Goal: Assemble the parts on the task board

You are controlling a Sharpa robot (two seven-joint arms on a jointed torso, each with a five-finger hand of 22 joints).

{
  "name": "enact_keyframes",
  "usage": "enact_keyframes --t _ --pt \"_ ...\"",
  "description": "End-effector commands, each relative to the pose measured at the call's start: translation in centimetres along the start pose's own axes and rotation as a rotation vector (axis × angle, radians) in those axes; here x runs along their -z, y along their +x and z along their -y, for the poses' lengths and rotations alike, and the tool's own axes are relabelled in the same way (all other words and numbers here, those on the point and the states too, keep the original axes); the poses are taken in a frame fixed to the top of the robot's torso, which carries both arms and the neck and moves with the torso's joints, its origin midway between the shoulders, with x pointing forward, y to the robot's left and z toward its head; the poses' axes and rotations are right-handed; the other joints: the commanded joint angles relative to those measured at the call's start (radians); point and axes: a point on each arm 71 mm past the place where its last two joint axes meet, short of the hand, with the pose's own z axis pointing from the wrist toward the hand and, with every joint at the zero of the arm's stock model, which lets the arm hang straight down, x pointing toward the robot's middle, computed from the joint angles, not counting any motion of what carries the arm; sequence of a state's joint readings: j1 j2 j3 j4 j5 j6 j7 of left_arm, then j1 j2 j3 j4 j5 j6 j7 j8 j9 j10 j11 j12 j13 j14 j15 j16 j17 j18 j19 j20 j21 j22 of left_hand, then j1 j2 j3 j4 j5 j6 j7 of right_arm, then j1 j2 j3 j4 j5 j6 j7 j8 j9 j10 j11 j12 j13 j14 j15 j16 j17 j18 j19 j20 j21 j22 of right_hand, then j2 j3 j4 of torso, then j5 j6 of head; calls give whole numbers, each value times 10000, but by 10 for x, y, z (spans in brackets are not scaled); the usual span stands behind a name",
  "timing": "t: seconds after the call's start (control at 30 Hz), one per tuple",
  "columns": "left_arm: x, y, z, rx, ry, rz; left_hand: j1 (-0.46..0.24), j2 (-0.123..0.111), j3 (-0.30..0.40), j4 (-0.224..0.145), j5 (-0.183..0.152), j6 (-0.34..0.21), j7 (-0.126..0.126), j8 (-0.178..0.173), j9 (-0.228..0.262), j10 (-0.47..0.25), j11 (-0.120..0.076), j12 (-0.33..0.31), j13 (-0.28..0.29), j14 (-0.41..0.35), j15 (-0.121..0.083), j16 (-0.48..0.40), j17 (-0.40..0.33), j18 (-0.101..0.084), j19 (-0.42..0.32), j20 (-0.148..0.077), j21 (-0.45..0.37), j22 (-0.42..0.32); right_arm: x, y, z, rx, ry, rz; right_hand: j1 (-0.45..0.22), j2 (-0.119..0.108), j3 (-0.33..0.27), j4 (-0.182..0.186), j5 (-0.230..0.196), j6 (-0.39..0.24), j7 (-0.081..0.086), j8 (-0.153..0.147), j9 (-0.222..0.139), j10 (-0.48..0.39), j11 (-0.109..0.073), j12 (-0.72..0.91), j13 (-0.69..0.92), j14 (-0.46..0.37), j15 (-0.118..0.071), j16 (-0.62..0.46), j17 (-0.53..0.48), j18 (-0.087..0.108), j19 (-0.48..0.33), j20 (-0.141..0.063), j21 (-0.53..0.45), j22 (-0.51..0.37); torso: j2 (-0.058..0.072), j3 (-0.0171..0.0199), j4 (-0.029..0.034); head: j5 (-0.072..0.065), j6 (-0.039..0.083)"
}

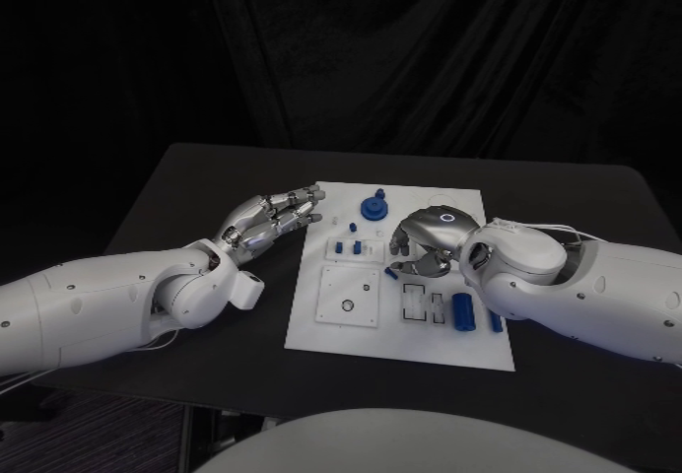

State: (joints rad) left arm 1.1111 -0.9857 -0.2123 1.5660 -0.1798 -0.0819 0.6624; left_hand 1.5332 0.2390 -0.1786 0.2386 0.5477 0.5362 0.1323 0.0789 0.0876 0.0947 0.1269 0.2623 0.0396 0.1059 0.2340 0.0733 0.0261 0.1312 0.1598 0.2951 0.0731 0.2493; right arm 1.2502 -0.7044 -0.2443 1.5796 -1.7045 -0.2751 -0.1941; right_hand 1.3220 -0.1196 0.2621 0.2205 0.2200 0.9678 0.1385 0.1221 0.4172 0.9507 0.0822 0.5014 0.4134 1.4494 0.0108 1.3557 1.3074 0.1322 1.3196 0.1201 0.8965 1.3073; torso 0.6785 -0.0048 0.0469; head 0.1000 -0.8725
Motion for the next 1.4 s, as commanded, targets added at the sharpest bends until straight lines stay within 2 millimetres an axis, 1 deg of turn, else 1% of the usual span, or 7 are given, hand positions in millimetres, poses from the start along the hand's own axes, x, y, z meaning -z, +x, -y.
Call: enact_keyframes --t 0.03,0.3,0.63,1.0,1.13,1.2,1.4 --pt "-1 2 0 154 63 -112 121 -10 44 7 56 33 32 58 10 -5 87 66 10 61 -24 55 12 -196 63 0 49 6 -2 7 0 -1 351 -252 -64 -20 -56 8 -6 72 11 53 15 39 -22 40 14 33 -17 35 42 -111 -33 -40 -97 1015 -2 -9 -7 0 -1" --pt "-1 3 -1 177 37 -140 136 2 70 7 53 6 43 53 5 -12 100 58 8 56 -19 57 12 -212 72 1 51 1 -7 15 -4 -86 348 -332 -78 4 -112 -5 145 71 -1 45 51 -13 -31 50 53 32 -26 33 36 -106 -40 -53 -152 1006 -3 -11 10 -27 -1" --pt "-1 3 -3 184 34 -137 167 -30 139 9 44 -467 71 -67 -82 -22 176 89 10 39 -9 71 11 -296 120 -2 58 -18 -9 25 -10 -206 207 -453 101 31 -121 -168 369 113 -44 59 131 20 -69 70 101 37 -62 28 21 -109 -7 -85 -149 1015 -6 -9 1 -12 -1" --pt "-1 4 -5 214 -25 -158 172 -30 152 9 48 -433 86 -62 -76 -15 189 108 12 31 -13 70 9 -309 121 -3 56 -30 -11 29 -11 -254 150 -430 507 74 82 -515 1447 159 -73 68 333 137 -108 -89 60 -8 -102 -43 -68 -96 -33 -132 -322 999 -5 -5 3 -21 -1" --pt "-1 4 -6 229 -51 -172 192 -29 178 -4 62 -422 105 -55 -74 -12 207 116 13 28 -18 72 9 -324 127 -4 56 -37 -11 29 -12 -269 94 -397 787 100 326 -789 2146 220 -78 94 448 220 -124 -191 14 -12 -127 -43 -73 -98 -23 -156 -329 1013 -10 -7 1 -23 -1" --pt "-1 4 -6 237 -64 -177 210 -31 198 -18 73 -404 116 -48 -70 -11 215 119 13 25 -22 74 9 -335 132 -4 56 -40 -11 29 -12 -282 55 -347 1064 110 514 -1084 2615 327 -85 161 559 334 -152 -232 -10 -18 -159 -49 -82 -102 -6 -189 -280 1034 -12 -5 1 -21 -1" --pt "-1 4 -8 253 -99 -174 232 -39 220 -38 84 -391 128 -39 -66 -10 219 127 14 19 -27 74 8 -348 136 -5 55 -47 -8 27 -11 -344 -101 -124 1256 89 605 -1352 2637 408 -91 219 680 479 -187 -262 -29 -46 -181 -94 -135 -102 -13 -219 -260 1040 -20 -3 -8 15 -1"
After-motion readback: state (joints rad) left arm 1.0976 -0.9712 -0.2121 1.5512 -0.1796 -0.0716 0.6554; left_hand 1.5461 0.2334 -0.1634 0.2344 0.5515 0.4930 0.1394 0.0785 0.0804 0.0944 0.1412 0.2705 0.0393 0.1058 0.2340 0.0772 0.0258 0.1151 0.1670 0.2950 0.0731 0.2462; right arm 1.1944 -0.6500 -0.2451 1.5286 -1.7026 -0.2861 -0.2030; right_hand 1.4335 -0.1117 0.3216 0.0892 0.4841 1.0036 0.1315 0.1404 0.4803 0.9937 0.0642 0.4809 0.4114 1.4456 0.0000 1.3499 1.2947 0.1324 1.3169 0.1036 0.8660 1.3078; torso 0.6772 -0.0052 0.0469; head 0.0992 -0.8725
